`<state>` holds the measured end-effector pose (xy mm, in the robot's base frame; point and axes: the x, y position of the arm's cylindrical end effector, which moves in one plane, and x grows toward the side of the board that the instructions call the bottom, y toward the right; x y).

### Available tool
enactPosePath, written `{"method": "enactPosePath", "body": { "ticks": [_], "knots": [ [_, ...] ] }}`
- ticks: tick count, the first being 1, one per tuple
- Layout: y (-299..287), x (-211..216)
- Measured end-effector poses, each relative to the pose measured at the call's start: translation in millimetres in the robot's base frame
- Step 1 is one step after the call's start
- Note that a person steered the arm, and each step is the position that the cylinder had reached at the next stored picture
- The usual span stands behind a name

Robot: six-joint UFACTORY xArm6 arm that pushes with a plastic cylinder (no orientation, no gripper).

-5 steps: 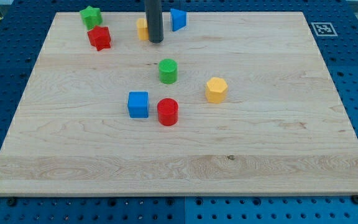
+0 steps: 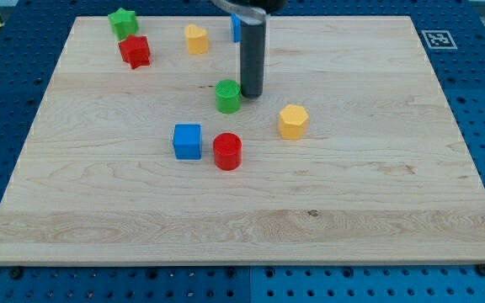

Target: Push the yellow hexagon into the top right

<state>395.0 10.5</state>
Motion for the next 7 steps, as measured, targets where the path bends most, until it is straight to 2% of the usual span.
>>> {"method": "enactPosePath", "body": {
  "ticks": [1, 2, 3, 6, 7],
  "knots": [
    [2, 46],
    [6, 57],
    [10, 57],
    [110, 50],
    [117, 42]
  ]
}}
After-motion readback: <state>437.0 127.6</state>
